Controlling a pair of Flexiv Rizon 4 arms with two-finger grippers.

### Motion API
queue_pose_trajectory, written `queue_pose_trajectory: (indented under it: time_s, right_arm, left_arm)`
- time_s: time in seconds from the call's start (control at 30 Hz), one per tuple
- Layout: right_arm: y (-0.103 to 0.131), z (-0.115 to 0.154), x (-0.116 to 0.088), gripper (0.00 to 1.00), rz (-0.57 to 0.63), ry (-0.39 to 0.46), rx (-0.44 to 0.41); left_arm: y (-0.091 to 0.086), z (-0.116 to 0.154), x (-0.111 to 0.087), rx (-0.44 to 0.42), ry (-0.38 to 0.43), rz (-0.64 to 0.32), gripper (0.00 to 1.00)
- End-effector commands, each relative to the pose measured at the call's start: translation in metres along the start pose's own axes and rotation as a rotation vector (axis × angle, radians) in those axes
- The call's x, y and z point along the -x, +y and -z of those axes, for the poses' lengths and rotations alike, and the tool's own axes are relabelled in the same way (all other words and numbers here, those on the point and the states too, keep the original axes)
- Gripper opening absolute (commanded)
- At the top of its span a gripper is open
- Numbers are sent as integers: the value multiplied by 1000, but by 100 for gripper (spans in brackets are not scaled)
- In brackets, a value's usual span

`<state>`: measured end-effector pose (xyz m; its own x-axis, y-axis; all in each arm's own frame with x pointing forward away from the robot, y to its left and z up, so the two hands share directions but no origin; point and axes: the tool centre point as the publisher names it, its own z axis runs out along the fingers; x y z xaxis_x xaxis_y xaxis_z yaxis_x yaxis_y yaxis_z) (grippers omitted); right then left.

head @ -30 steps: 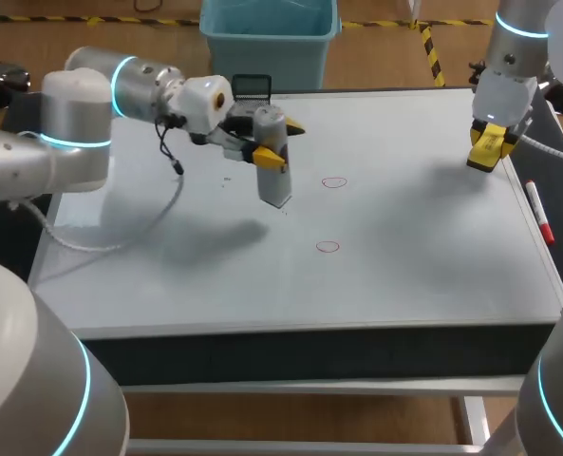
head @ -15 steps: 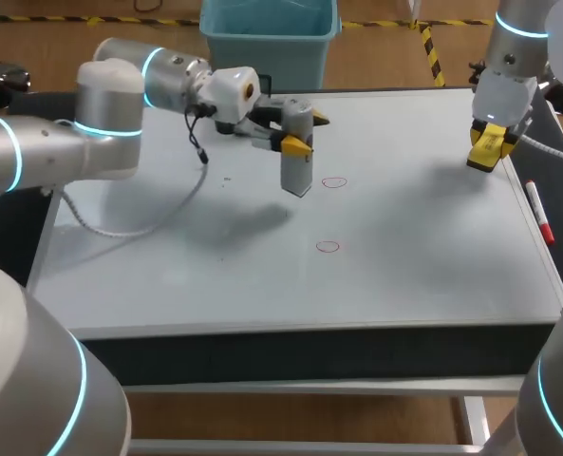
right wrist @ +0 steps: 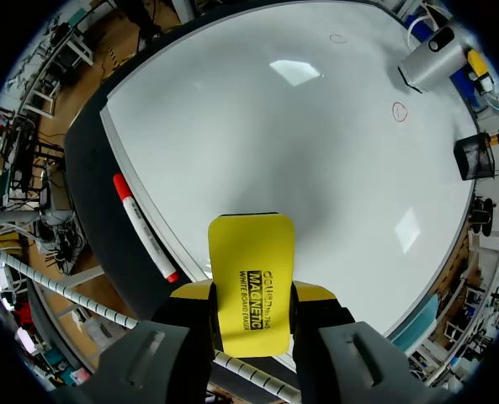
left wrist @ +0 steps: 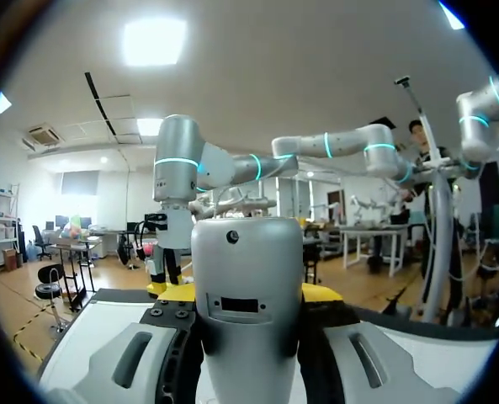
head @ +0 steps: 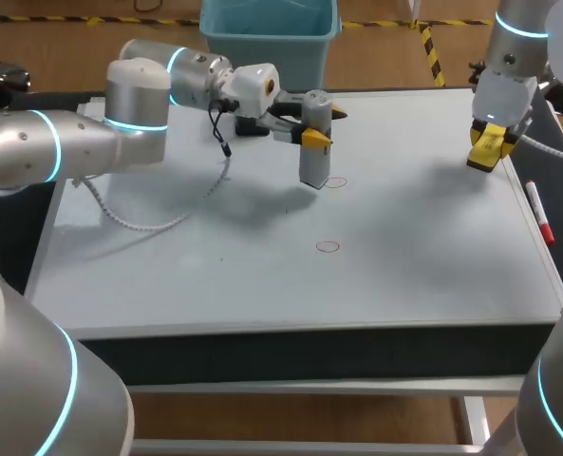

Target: Pick up the inspection probe, press it on each red-marked spot on the whiteboard one by one, put down the probe, pick up the eraser, and wipe off all the red marks.

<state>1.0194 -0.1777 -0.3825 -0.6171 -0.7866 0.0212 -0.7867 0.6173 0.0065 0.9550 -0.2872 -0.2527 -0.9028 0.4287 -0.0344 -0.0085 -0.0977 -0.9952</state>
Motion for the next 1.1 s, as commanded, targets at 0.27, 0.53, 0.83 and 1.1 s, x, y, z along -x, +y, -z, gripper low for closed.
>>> queue_pose_trajectory:
  time_s: [0.27, 0.53, 0.83, 1.1]
  right_arm:
    - [-1, 0, 0, 0, 2, 3, 0]
    - [-1, 0, 0, 0, 2, 3, 0]
    - [-1, 0, 0, 0, 2, 3, 0]
    - [-1, 0, 0, 0, 2, 3, 0]
  left_arm:
    - [15, -15, 23, -18, 101, 2, 0]
    - [25, -22, 26, -28, 104, -1, 0]
    - [32, -18, 31, -29, 94, -3, 0]
    - [37, -17, 34, -31, 86, 17, 0]
